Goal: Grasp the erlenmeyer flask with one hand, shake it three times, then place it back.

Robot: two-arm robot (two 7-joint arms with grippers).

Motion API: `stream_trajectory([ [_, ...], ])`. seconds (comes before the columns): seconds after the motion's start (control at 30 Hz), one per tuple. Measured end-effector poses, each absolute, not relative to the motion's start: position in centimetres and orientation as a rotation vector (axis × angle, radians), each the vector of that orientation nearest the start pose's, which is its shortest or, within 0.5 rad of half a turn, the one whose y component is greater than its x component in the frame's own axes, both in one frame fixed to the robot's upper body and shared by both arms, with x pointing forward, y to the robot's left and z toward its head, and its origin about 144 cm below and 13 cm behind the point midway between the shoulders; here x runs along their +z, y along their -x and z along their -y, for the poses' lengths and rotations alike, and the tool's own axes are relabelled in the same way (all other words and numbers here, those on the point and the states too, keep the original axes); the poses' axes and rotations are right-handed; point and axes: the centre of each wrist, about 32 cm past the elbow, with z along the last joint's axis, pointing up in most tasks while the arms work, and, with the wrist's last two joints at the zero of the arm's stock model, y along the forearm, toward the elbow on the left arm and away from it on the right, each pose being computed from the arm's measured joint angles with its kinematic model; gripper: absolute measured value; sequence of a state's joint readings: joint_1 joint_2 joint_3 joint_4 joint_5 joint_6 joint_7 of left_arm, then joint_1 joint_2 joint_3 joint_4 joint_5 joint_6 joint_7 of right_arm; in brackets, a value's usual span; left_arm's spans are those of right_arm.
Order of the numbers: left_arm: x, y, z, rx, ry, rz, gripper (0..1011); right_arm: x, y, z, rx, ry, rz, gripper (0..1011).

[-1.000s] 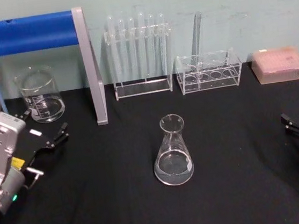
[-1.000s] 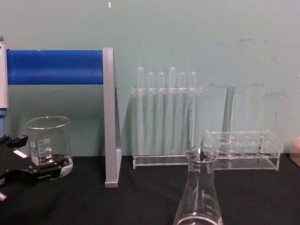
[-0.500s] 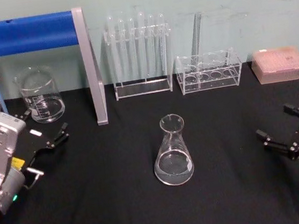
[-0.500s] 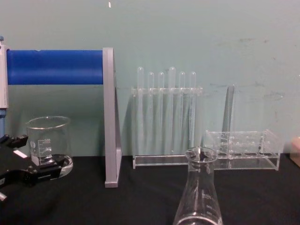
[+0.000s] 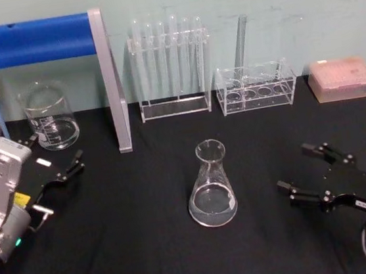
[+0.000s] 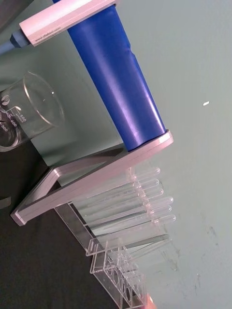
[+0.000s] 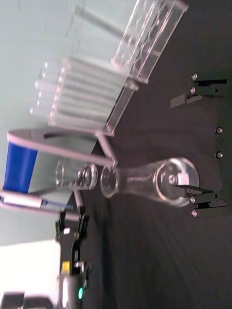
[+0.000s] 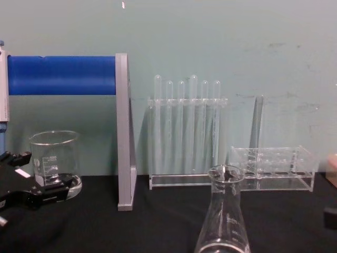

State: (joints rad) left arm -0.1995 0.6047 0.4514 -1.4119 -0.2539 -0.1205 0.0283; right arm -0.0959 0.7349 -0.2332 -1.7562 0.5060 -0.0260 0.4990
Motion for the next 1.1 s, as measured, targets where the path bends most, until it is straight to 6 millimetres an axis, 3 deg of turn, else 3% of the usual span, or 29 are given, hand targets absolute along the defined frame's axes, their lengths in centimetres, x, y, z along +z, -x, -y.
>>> stream_trajectory([
  [0.43, 114.0, -48.9, -31.0, 1.248, -0.304, 0.285, 1001, 118.1, -44.7, 31.5, -0.643, 0.166, 0.02, 1000],
  [1.1, 114.0, -48.9, -31.0, 1.248, -0.304, 0.285, 1001, 117.3, -48.9, 28.2, -0.605, 0.174, -0.013, 1000],
])
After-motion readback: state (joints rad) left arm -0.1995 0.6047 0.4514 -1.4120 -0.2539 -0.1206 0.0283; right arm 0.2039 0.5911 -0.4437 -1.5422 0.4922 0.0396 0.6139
